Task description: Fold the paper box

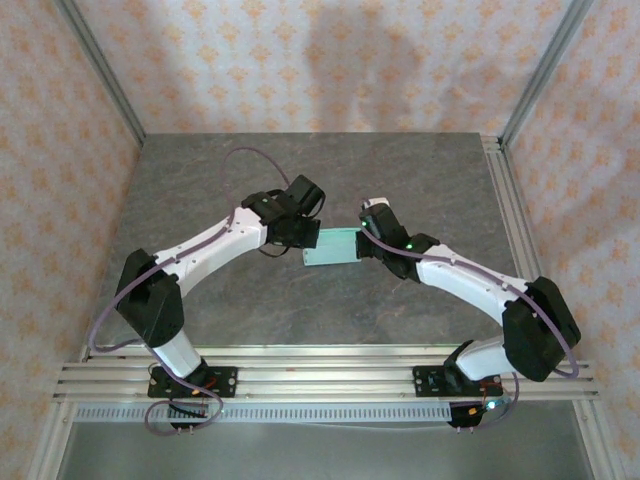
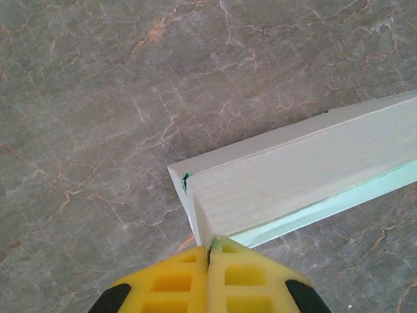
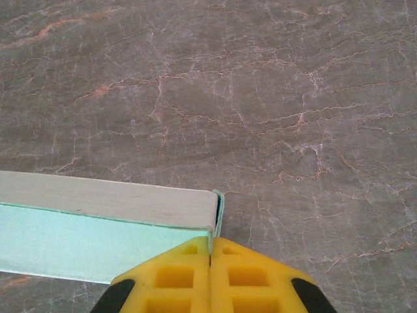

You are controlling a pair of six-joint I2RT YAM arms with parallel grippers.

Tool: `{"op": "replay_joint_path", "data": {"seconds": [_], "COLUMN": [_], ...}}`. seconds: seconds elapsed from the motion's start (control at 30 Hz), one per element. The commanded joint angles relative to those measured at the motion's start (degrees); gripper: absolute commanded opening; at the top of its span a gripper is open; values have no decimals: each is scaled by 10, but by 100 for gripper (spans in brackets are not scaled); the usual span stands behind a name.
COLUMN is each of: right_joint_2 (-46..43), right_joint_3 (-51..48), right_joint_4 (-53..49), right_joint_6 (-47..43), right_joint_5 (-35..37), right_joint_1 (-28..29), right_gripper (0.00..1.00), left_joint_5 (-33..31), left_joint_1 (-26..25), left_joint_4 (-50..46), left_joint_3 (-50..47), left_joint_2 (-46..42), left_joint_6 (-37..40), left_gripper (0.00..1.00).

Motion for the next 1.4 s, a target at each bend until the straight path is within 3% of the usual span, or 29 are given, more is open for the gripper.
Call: {"op": "replay_joint_path", "data": {"seconds": [0.0, 0.7, 1.37], "right_joint_2": [10, 21, 36], "right_joint_3": [16, 20, 84], "right_joint_4": [-33, -42, -116], "right_joint_6": [-7, -18, 25], "right_joint_5": [-3, 10, 15], "right_joint_1": [3, 3, 3], "right_gripper": [0, 0, 0], "left_joint_5": [32, 119, 101], "left_joint_1": [-1, 9, 11], "left_joint_4": [-4, 11, 9], "left_joint_3": [19, 38, 13], "left_joint_2": [5, 8, 20], "left_joint_6": [-21, -87, -83], "left_gripper": [0, 0, 0]}}
